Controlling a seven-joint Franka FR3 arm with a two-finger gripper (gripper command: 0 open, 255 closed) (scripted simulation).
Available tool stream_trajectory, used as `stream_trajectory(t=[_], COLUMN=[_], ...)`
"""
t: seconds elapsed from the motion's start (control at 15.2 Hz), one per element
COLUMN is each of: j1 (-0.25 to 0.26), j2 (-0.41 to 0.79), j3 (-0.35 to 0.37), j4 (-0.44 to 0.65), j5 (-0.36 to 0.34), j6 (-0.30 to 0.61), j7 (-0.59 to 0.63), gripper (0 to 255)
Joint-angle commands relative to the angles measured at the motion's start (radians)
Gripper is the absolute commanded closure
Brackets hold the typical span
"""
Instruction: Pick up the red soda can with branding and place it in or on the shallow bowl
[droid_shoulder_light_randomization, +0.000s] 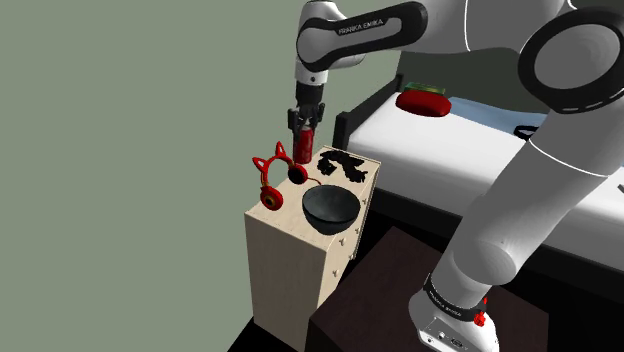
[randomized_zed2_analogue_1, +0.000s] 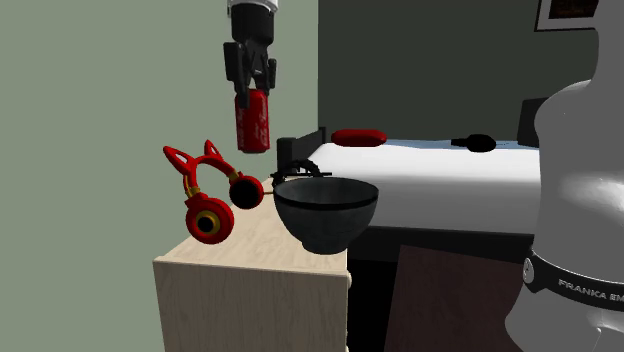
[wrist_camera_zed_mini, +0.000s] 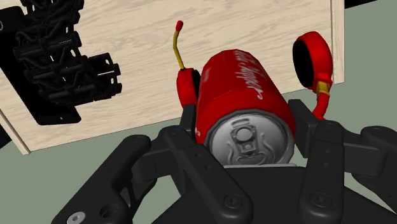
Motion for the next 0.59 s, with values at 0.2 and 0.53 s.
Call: stream_trajectory(t=[0.2,0.53], j1=[-0.001,0.014], j2=[-0.003,-0.194], j3=[-0.001,0.021], j4=[0.056,-0.109], j5=[0.0,0.001], j6=[-0.059,-0.085], j7=[-0.001,0.035], gripper=[255,255])
